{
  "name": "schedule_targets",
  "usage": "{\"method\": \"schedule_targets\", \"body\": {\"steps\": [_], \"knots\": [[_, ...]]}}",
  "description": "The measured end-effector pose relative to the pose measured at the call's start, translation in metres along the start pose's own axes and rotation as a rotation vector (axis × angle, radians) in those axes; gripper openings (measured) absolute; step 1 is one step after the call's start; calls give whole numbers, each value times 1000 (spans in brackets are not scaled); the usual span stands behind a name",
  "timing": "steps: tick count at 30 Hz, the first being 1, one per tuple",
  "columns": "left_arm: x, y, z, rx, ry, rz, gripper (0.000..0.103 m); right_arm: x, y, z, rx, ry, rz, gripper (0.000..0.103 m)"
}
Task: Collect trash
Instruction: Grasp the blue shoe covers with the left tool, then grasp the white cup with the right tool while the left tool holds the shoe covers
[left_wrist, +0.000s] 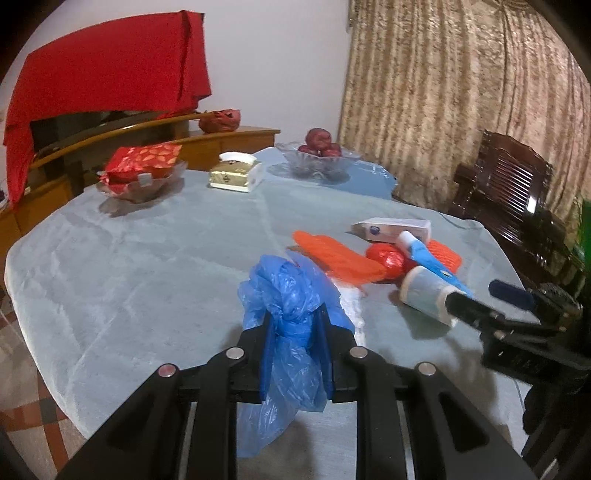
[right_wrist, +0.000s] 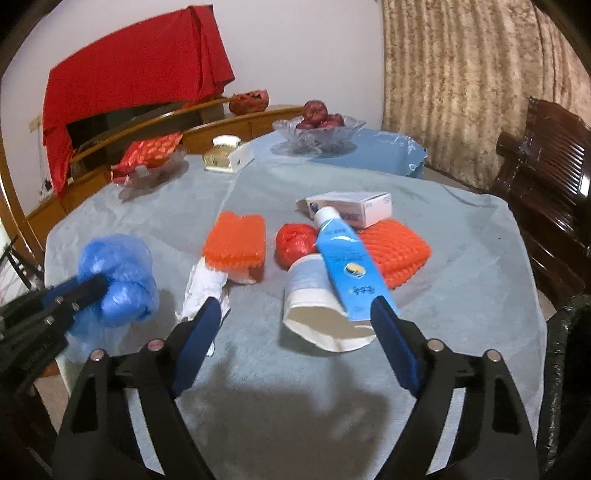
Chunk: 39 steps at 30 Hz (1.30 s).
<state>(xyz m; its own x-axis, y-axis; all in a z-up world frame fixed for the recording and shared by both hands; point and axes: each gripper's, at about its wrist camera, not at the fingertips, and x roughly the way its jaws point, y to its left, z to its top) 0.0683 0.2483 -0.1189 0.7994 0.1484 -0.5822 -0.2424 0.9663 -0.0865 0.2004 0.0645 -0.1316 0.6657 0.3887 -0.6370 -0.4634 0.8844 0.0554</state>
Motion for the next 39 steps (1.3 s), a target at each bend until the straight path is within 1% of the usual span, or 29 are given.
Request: {"method": "schedule_targets", "body": {"steps": [4, 5, 10, 12, 15, 17, 19, 22, 24, 27, 35, 39], "knots": [[4, 6, -2, -10, 4, -1, 21, 14, 4, -6, -8, 49, -6, 61], [5, 7, -3, -13, 7, -3, 21, 16, 4, -9, -12, 59, -9, 59], [11, 5, -5, -15, 20, -17, 21, 29, 3, -18, -27, 103, -10, 42], [14, 3, -5, -12, 23, -24, 21, 33, 3, -18, -32, 113, -9, 38], [17, 2, -3, -7, 25, -29, 21, 38, 1, -17, -37, 117, -12, 36], [20, 1, -3, -8, 29, -31, 21, 43, 0, -14, -38, 120, -8, 31], [22, 0, -2, -7, 33, -32, 21, 47, -1, -13, -40, 131, 0, 17], [22, -3, -1, -1, 33, -35, 21, 46, -3, -12, -44, 128, 13, 8], [22, -4, -1, 3, 32, -38, 21, 41, -2, -11, -58, 117, 14, 4], [21, -8, -1, 10, 30, -44, 21, 31, -1, -7, -62, 101, 32, 2], [10, -27, 7, 35, 5, -76, 21, -12, -6, 2, -58, 51, 73, 2], [1, -44, 12, 53, -10, -102, 21, -38, -15, 5, -44, 21, 73, 2]]}}
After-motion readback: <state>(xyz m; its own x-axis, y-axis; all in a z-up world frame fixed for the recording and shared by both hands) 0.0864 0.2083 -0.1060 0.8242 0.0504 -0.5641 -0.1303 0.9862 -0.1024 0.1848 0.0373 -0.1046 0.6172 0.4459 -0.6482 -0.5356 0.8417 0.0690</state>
